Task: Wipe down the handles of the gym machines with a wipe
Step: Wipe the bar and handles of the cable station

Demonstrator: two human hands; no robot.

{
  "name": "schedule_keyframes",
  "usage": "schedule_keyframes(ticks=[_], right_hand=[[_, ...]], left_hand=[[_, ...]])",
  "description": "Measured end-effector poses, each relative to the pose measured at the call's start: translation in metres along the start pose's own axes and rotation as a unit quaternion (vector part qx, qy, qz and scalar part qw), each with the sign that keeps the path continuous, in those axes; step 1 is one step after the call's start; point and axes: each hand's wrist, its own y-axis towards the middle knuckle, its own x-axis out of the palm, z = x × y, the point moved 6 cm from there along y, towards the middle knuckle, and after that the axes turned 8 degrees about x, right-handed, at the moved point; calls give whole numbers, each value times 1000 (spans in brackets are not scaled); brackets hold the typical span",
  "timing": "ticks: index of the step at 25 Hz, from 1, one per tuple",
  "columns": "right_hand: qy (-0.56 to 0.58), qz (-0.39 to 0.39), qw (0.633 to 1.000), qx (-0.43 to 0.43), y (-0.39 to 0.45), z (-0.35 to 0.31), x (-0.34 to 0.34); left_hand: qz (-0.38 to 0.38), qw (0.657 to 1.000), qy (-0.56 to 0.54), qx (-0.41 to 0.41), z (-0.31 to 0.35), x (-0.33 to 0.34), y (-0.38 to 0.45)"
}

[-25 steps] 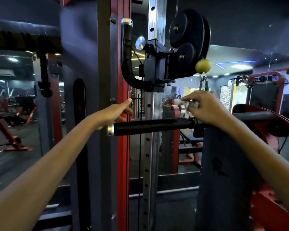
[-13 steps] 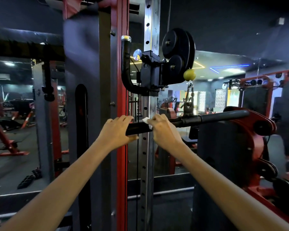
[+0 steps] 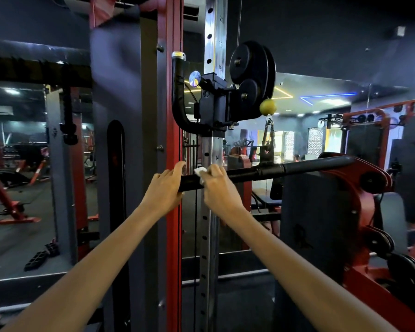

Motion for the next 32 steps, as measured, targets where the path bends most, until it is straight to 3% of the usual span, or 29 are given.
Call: schedule_keyframes(ticks=[4, 9, 11, 19, 22, 26, 32], right_hand=[[-34, 3, 998, -51, -4, 14, -6], [-76, 55, 991, 98, -4, 130, -44], [-78, 53, 990, 105, -3, 136, -44], [14, 18, 1000, 12, 2, 24, -5], [98, 4, 994, 42, 7, 14, -7], [174, -2, 983, 57, 14, 1, -11], [210, -74, 972, -78, 8, -118, 30]], left_hand=[[11, 1000, -13, 14, -2, -3, 0], [15, 1000, -23, 10, -2, -1, 1], [17, 999, -27, 10, -2, 0, 1], [19, 1000, -16, 0, -2, -2, -1], [18, 1000, -18, -8, -2, -5, -3], [1, 997, 3, -77, -19, -18, -22], [-71, 978, 43, -189, -91, -59, -110]])
